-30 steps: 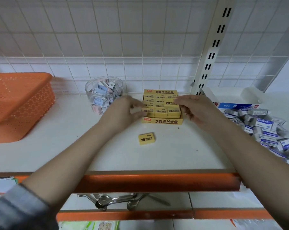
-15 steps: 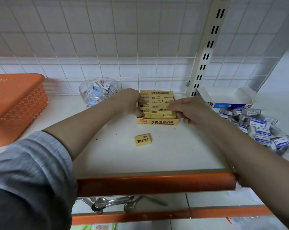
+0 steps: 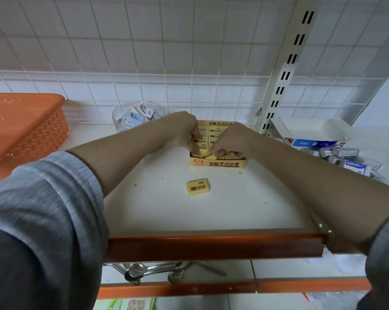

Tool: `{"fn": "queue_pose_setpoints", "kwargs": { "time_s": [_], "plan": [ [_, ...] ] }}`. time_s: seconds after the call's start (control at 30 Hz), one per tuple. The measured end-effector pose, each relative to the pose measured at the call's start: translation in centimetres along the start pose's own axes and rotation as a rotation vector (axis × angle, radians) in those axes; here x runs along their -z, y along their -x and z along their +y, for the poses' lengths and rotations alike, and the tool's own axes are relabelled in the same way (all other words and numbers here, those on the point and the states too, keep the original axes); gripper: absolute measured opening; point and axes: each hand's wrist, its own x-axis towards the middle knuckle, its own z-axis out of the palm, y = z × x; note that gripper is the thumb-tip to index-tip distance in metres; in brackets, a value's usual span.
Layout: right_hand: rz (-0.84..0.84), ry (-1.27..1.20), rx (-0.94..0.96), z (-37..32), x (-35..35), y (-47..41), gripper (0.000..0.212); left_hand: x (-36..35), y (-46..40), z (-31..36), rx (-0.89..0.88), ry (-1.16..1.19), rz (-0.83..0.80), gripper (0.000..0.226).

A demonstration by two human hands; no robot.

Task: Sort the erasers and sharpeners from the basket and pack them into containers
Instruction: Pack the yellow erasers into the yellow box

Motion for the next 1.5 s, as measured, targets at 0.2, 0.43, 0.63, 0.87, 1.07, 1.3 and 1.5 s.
{"fn": "queue_pose_setpoints", "kwargs": {
  "time_s": [0.2,0.43,0.63,0.87,1.07,1.3,1.5],
  "plan": [
    [0.030,0.166,0.044,-0.3,0.0,-0.1,0.014,0.9,-0.3,-0.3,-0.007,-0.011,-0.146,0.045],
    [0.119,0.172,0.162,1.6,-0.7,-1.1,0.036,-0.4,4.0,-1.5,0.120,0.118,-0.086,0.028],
    [0.229,0.180,0.329,3.4,-1.8,-0.3,0.008,-4.1,10.3,-0.2,0.213,0.225,0.045,0.035],
    [0.265,0.345,0.419,3.7,-2.2,0.1,0.018,-6.8,11.5,2.9,0.200,0.412,0.130,0.050],
    [0.259,0.472,0.507,2.9,-2.4,-0.4,0.017,-8.1,11.1,3.5,0.150,0.437,0.246,0.033],
    [0.173,0.399,0.518,4.3,-2.2,-0.7,0.021,-8.8,11.5,3.6,0.150,0.518,0.351,0.022],
    [0.027,0.630,0.539,3.9,-1.7,0.3,0.034,-8.4,11.5,3.1,0.200,0.548,0.360,0.021]
  ]
}}
